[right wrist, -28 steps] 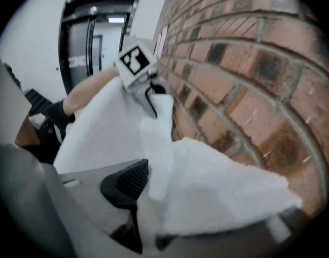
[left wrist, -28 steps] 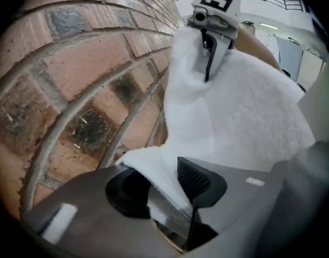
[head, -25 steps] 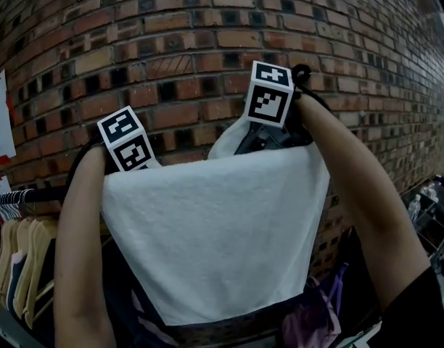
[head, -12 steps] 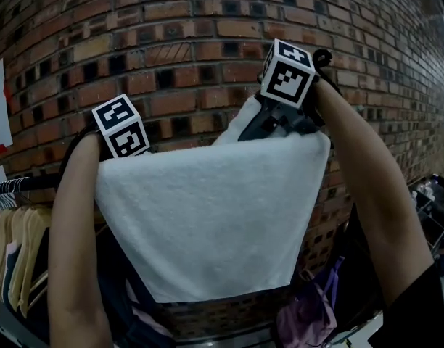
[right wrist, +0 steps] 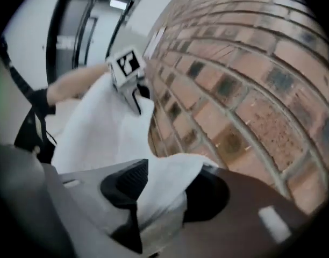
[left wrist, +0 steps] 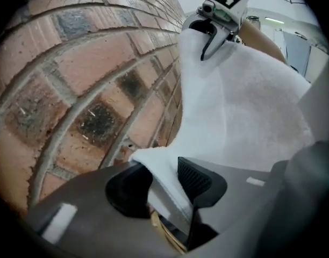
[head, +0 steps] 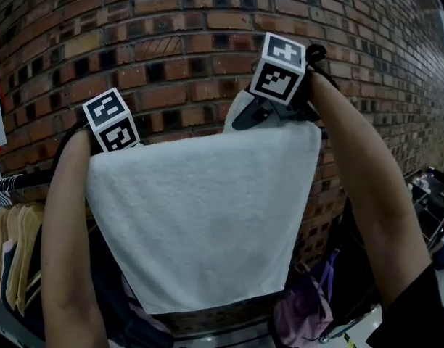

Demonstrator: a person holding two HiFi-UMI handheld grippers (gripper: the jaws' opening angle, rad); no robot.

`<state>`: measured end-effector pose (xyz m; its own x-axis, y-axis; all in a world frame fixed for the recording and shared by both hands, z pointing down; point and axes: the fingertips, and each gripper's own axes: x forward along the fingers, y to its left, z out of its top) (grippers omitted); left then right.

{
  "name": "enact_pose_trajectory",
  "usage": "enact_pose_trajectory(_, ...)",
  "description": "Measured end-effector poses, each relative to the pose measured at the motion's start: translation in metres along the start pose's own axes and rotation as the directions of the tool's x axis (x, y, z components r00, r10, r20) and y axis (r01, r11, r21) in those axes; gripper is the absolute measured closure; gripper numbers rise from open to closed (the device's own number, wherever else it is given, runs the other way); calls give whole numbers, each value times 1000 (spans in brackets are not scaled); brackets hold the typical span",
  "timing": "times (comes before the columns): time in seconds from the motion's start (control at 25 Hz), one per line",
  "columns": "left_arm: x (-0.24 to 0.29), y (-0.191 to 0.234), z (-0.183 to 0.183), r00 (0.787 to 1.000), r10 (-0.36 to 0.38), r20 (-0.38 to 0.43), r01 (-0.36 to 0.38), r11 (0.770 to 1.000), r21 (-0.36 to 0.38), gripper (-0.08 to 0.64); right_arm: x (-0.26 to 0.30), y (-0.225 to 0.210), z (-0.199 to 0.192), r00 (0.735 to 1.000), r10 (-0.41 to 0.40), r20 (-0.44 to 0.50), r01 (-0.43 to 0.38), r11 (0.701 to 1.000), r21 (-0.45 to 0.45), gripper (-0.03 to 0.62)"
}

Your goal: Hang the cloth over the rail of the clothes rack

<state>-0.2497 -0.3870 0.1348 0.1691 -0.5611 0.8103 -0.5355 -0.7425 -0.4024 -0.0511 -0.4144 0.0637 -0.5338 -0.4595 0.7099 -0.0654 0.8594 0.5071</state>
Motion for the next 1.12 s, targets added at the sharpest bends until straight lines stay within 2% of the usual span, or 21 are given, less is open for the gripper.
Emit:
enact_pose_trajectory(0.08,-2,-1,2,1000,13,4,-13,1000,7,400,0,-2,9,997,-18,77,18,1000,1,397)
enact_pose_trajectory(0.16,-2,-2,3,1000,13,9,-14,1000,6,400,-1,-8,4,996,-51,74,50,999,14,397)
enact_pose_trajectory(0.28,4,-7,-4,999,-29,-19,29,999,-26,397,-5,3,-13,1000,28,3,-29,999,44,397)
enact_pose_trajectory(0.4,3,-7,-5,999,-29,-28,29,999,-16,396,-12,10,-10,997,70,39,-73,996,60,397)
enact_pose_trajectory(0.44,2,-5,-3,1000,-18,-23,18,1000,2,396,-11,9,-11,999,49,21,-50,998,41,397)
enact_pose_trajectory(0.52,0,-2,5,1000,11,3,-11,999,49,396,-10,-5,-11,998,-63,-21,62,998,-25,397)
enact_pose_trajectory(0.64,-4,2,19,996,63,58,-69,990,120,396,-11,-17,-3,983,-178,-40,172,979,-108,397)
enact_pose_trajectory(0.68,-8,5,24,993,88,83,-99,985,143,396,-11,-21,3,976,-217,-29,211,968,-138,397)
enact_pose_trajectory(0.76,-21,14,39,971,172,168,-204,959,197,385,-20,-34,25,945,-317,83,326,935,-139,397)
enact_pose_trajectory(0.8,-32,21,50,945,232,232,-283,933,222,380,-28,-38,39,919,-363,156,382,916,-123,397)
enact_pose_trajectory(0.84,-47,28,62,905,301,301,-376,896,234,380,-36,-41,52,888,-401,225,432,896,-107,397)
enact_pose_trajectory(0.88,-65,36,72,850,372,373,-472,852,227,382,-47,-43,65,853,-433,290,474,876,-85,397)
enact_pose_trajectory(0.96,-103,45,91,712,483,510,-631,759,162,382,-67,-42,85,785,-473,400,523,852,-21,397)
enact_pose_trajectory(1.0,-121,45,99,643,517,565,-683,721,118,382,-75,-40,93,757,-482,440,534,845,8,397)
enact_pose_trajectory(1.08,-152,41,112,520,551,653,-752,658,44,382,-90,-36,103,697,-517,496,574,818,46,397)
enact_pose_trajectory(1.12,-168,36,118,459,556,693,-778,628,12,382,-99,-35,107,659,-542,522,602,796,67,397)
